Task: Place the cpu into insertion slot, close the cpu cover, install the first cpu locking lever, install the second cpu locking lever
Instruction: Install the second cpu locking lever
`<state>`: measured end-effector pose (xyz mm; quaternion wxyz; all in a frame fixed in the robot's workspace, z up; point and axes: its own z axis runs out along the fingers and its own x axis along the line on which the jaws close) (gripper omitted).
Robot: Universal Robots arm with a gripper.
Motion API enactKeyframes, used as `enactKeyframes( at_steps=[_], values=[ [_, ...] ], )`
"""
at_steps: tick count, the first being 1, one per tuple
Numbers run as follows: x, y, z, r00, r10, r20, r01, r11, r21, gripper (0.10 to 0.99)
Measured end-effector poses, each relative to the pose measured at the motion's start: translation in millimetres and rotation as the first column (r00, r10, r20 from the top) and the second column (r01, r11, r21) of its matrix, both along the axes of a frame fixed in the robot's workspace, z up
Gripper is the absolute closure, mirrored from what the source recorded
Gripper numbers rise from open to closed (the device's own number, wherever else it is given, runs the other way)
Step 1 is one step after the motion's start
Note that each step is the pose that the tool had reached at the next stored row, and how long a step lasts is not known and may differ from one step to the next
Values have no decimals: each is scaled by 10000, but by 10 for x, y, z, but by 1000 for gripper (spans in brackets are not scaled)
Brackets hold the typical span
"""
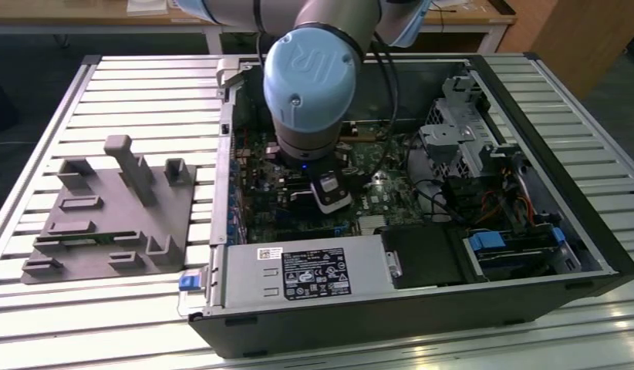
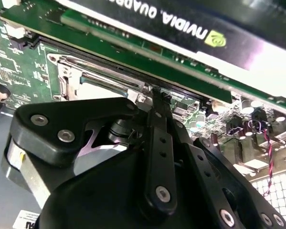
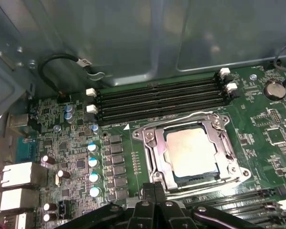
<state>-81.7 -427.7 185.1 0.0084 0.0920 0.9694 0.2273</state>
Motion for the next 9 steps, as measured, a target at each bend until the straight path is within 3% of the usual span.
enactKeyframes(
  at_steps=[9],
  values=[
    [-34,36,-36,10000,-2,0,2,10000,0,980]
  ],
)
